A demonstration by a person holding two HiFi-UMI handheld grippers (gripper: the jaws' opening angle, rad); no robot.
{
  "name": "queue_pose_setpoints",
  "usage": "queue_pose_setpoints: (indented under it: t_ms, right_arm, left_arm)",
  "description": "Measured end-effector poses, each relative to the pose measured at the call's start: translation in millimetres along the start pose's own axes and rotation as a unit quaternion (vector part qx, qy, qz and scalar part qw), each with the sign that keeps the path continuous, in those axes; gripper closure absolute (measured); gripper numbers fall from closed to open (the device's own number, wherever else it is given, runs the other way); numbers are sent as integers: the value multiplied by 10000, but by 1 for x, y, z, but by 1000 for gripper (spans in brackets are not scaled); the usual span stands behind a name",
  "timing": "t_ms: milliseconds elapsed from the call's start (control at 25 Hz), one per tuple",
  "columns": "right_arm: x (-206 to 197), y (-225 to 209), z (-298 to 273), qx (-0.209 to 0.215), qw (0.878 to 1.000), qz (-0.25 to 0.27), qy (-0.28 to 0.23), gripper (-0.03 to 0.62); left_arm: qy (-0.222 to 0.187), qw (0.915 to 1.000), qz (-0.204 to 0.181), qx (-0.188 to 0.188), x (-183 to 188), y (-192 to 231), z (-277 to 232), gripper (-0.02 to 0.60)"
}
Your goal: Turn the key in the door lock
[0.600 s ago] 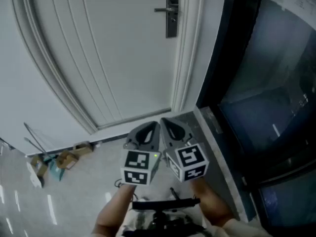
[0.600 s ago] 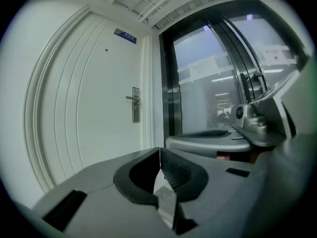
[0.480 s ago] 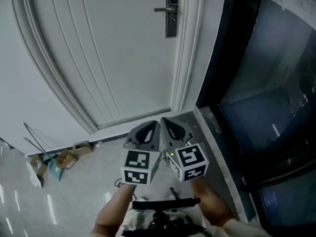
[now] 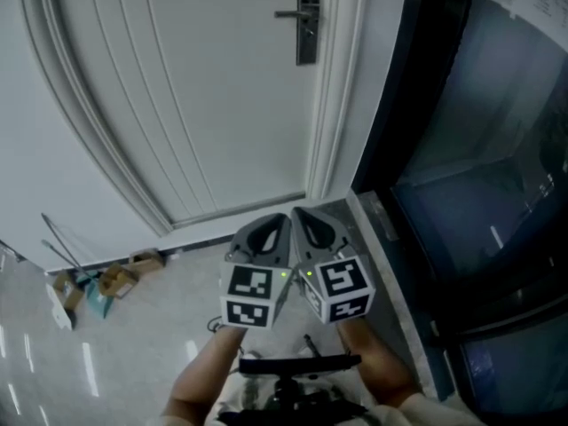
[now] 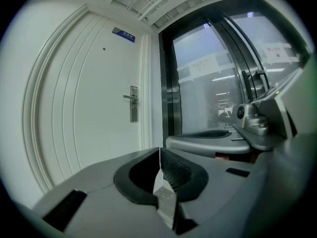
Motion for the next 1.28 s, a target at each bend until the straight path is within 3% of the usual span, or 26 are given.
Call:
queue_pose_setpoints:
  t_ms: [760, 1280]
  right_arm:
    - [-6, -84, 10, 84, 9998, -153, -58, 588]
    - [-11, -104, -48, -93, 9999, -137, 44, 588]
  left_arm:
    - [74, 9996, -164, 209, 14, -52, -67, 555]
    - [107, 9998, -105, 91, 11, -7, -117, 555]
Point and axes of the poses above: the fingertips, and each gripper's own axes: z backward along the fingers, y to its left, x out of its top, the point moved 10 cm from there along z, backward along the fingers, and after that the axes turned 10 degrees about -x, right-handed, at the moved point
